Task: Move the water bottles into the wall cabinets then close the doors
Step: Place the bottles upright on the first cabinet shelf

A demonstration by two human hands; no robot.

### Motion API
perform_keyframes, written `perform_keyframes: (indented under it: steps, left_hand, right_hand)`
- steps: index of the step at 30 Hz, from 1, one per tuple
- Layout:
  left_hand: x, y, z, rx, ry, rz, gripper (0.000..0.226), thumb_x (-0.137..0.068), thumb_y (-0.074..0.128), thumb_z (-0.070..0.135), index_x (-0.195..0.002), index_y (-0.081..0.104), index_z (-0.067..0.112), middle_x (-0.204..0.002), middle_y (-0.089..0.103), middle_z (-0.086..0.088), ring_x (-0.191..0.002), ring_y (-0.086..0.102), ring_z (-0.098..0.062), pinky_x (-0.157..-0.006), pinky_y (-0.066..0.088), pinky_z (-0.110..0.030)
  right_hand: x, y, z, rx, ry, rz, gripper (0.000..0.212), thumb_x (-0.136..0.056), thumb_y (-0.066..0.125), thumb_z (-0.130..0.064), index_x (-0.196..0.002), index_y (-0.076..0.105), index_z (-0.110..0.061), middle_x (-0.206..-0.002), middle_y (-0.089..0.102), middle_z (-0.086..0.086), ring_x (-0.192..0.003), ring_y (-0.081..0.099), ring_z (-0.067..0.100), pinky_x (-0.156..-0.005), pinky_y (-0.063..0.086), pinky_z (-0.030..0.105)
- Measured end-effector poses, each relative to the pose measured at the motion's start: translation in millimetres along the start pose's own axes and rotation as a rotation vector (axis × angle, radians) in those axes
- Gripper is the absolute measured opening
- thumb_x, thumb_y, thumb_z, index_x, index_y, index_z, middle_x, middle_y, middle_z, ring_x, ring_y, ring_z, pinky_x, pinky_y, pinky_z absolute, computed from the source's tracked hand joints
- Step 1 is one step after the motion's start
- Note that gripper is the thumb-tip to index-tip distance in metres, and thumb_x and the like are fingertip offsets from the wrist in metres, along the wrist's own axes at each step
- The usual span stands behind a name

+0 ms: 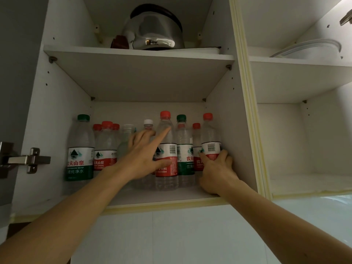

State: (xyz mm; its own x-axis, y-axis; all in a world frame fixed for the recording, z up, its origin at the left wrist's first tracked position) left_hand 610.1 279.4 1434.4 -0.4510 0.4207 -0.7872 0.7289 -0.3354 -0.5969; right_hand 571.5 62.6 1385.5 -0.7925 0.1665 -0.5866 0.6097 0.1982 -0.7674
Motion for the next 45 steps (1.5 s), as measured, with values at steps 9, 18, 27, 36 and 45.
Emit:
perform_keyframes:
  steps: [9,18,27,36,45]
  left_hand:
    - [6.8,9.1,-3.1,0.050,0.019,0.018,0.115,-0.078,0.065,0.074,-0.152,-0.020,0.054,-0.166,0.003,-0.001,-0.150,-0.004,-0.016,-0.120,-0.003,-0.048]
    - [10.1,12.6,-5.0,0.044,0.050,0.023,0.133,-0.064,0.071,0.081,-0.148,-0.028,0.056,-0.165,-0.002,0.004,-0.148,-0.008,-0.012,-0.118,-0.006,-0.050]
    - [10.3,17.3,-6.0,-0.033,0.054,0.040,0.130,-0.067,0.066,0.083,-0.145,-0.034,0.055,-0.164,-0.007,0.003,-0.148,-0.013,-0.016,-0.120,-0.006,-0.053]
    - [5.0,19.6,2.2,-0.305,0.079,0.076,0.121,-0.076,0.050,0.086,-0.155,-0.025,0.034,-0.168,-0.005,-0.012,-0.154,-0.012,-0.030,-0.122,-0.010,-0.058]
    - [-0.8,27.3,6.4,-0.431,0.068,0.045,0.119,-0.080,0.045,0.085,-0.158,-0.023,0.026,-0.168,-0.014,-0.016,-0.154,-0.016,-0.035,-0.121,-0.008,-0.063]
  right_hand:
    - [4.7,-1.5,0.5,0.116,-0.002,0.061,0.071,-0.096,0.058,-0.036,-0.156,0.020,-0.033,-0.145,0.017,0.023,-0.134,0.023,0.041,-0.109,0.039,0.049]
    - [3.8,-12.2,-11.1,-0.032,-0.266,0.374,0.101,-0.083,0.071,-0.062,-0.153,-0.001,-0.051,-0.162,-0.007,0.005,-0.142,0.005,0.035,-0.116,0.028,0.059]
    - [-32.4,-20.2,-24.7,0.399,-0.464,0.250,0.133,-0.072,0.070,-0.076,-0.149,-0.032,-0.041,-0.167,-0.006,0.018,-0.153,-0.016,0.040,-0.114,-0.019,0.066]
    - [-35.3,-10.7,-23.0,0.462,-0.467,0.310,0.131,-0.071,0.059,-0.087,-0.154,-0.028,-0.034,-0.168,-0.010,0.022,-0.152,-0.021,0.041,-0.109,-0.030,0.063]
    - [-37.6,-11.1,-16.7,0.527,-0.486,0.301,0.119,-0.076,0.057,-0.084,-0.158,-0.015,-0.036,-0.168,-0.010,0.020,-0.151,-0.022,0.044,-0.103,-0.035,0.062]
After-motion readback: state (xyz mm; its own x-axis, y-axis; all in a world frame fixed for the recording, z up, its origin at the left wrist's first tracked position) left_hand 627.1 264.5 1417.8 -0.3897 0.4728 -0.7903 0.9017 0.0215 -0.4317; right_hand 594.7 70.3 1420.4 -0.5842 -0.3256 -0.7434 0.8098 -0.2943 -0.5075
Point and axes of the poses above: each hand's wrist, its own x-axis away from the middle knuckle, its own y-axis out of the palm, z = x × y, the point moved 3 cm from there along -x, towards the middle knuckle
